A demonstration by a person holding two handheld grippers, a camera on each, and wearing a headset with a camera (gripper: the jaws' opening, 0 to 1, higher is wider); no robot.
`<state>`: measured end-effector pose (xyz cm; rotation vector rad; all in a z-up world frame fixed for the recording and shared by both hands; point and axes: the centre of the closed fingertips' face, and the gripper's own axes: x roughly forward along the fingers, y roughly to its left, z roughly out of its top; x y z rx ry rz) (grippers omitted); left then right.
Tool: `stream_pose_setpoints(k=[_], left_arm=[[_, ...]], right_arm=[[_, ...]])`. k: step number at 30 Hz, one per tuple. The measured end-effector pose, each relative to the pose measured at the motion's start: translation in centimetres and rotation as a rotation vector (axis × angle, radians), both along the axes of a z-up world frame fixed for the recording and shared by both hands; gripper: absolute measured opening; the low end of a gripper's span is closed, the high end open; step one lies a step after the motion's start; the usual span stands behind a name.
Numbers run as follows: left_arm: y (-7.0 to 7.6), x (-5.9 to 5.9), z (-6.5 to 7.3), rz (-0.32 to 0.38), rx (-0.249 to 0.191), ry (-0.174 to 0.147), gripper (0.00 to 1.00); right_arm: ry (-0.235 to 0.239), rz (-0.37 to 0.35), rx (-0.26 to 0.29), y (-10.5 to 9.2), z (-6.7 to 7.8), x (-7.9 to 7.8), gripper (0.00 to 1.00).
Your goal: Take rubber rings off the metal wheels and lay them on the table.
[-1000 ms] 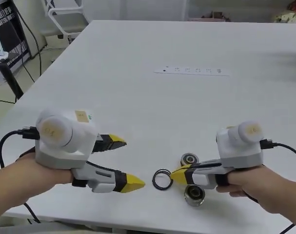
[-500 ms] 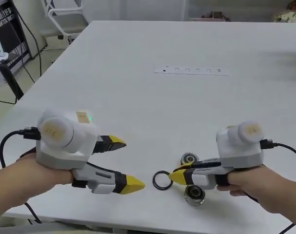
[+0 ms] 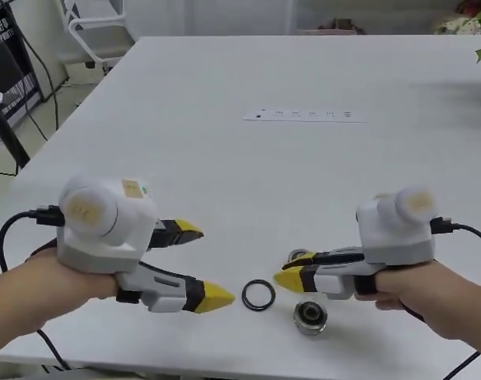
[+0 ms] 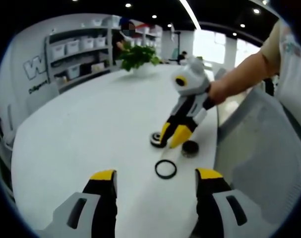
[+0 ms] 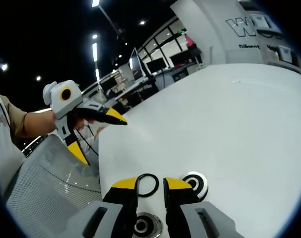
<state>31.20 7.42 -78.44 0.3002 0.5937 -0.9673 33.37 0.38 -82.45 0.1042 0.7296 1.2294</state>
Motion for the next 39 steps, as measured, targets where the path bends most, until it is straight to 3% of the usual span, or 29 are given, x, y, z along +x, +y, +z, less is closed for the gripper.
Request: stream_pose_setpoints(k=[6,22,32,39], left_arm=[[-0.6,0.7,0.3,0.007,-0.017,0.003,0.65],[-2.7,2.9,0.5,-0.030,-0.006,-0.012,0.64],[-4.1,4.0,-0.3,-0.044,-0.002,-0.003,0.62],[-4.9,4.4,-1.2,-0.059,0.008,0.005,0.61]], right_arm=[[-0.015,-0.033,0.014,-1.1,0.6,1.0,0.19],[-0.058,-0.108,0.021,-4.2,1.5,3.1,0.23],[-0.109,-0.116,-0.027,-6.3,0.6,3.9,0.26],[-0.133,-0.085,-0.055,-6.4,-0.3,3.5,0.27]])
